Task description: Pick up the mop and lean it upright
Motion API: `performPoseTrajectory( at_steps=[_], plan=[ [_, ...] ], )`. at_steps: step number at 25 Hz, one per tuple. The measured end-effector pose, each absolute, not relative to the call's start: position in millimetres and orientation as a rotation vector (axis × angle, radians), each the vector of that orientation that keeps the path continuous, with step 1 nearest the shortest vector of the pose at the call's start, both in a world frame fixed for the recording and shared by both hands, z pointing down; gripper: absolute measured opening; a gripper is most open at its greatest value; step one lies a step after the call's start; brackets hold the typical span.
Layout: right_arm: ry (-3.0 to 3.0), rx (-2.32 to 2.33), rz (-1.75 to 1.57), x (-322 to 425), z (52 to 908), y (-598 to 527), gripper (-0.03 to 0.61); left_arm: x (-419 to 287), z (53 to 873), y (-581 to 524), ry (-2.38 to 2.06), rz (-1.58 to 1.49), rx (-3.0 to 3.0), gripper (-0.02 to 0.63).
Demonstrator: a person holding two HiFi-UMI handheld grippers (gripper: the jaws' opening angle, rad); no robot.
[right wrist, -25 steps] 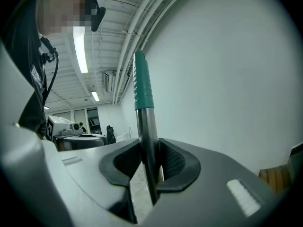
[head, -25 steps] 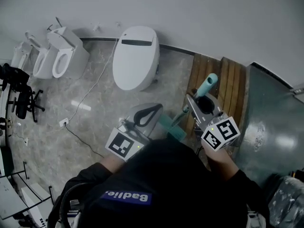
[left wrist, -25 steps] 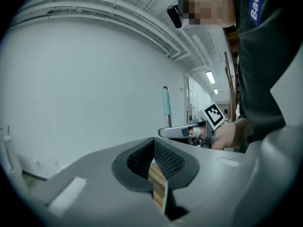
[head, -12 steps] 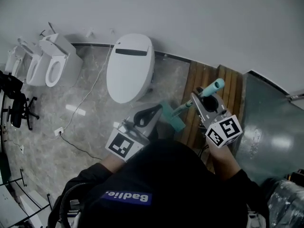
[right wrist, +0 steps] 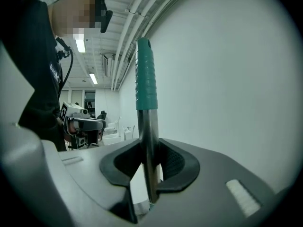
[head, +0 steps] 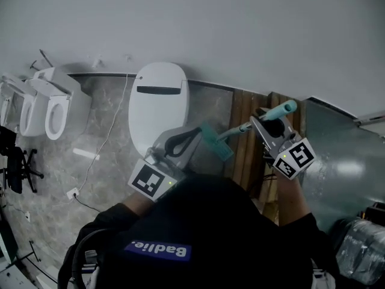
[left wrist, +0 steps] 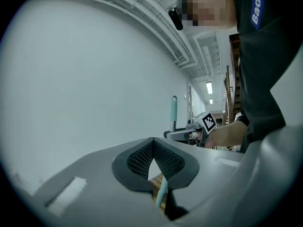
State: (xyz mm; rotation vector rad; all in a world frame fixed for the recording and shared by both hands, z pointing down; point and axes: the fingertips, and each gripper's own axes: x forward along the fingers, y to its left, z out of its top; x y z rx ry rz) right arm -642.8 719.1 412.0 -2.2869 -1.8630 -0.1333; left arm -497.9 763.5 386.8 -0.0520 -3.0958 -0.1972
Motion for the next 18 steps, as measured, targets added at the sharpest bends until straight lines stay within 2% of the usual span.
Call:
performPoseTrajectory(
  at_steps=[7,18],
  plan=[
    [-1.765,-2.366,-0.197,-680,439,793,0.094,-535,410,824,-3.068,-0.231,-0.053,0.018],
    [-1.375,-2.531,-0.232,-725,493,889,0.097,-598,403,904,-3.002,-0.199,-0.448,0.018]
  ],
)
